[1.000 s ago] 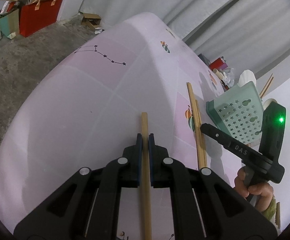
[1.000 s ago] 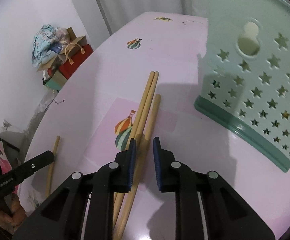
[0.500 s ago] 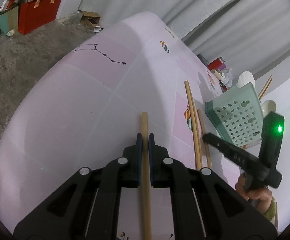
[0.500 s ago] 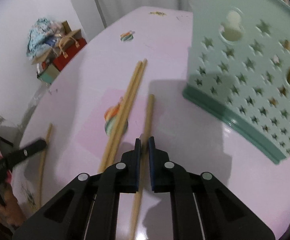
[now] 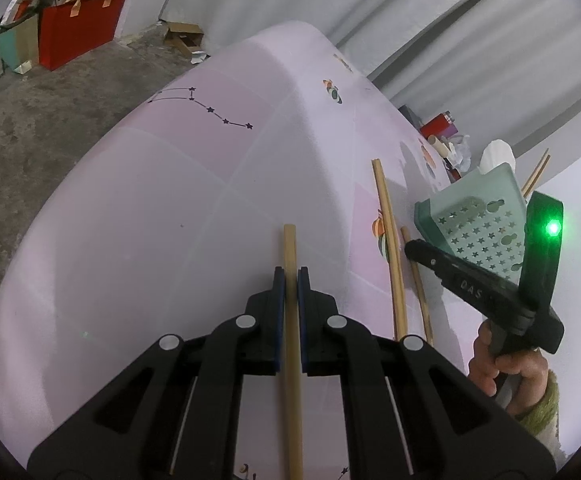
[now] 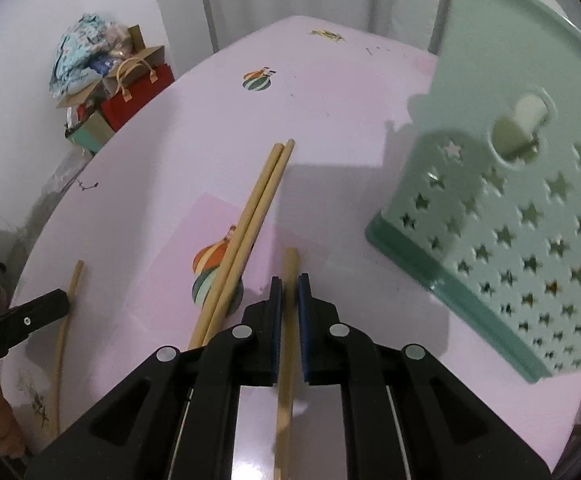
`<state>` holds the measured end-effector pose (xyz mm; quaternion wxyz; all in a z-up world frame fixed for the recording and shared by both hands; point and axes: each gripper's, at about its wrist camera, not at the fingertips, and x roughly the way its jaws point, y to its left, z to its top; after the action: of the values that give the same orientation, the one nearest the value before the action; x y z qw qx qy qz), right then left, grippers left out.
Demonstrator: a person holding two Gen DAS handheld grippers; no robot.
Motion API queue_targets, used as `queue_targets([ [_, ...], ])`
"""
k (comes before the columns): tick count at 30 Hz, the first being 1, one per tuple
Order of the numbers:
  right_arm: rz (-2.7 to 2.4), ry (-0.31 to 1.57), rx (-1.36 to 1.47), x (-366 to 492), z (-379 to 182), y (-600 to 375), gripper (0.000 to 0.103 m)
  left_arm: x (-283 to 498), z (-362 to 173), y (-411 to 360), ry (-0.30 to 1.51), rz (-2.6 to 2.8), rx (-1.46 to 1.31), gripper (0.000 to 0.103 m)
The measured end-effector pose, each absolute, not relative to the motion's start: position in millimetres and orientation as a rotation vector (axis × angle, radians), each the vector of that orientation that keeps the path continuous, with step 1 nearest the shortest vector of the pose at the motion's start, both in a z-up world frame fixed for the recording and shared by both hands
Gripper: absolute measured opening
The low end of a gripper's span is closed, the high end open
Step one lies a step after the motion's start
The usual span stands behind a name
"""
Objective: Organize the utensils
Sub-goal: 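Raise both held chopsticks above the green basket with both grippers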
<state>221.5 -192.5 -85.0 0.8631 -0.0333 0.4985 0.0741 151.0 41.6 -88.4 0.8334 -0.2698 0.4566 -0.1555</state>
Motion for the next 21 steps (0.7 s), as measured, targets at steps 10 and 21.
queue_targets([
  [10,0.151,0.842,0.044,166,-20,-219,0.007,147,-73,50,0.931,-0.31,-0.571,0.005],
  [21,0.139,0.562,0.256,75,60,-277,0.007,146,32,18,0.694,-0.466,-0.482,0.005],
])
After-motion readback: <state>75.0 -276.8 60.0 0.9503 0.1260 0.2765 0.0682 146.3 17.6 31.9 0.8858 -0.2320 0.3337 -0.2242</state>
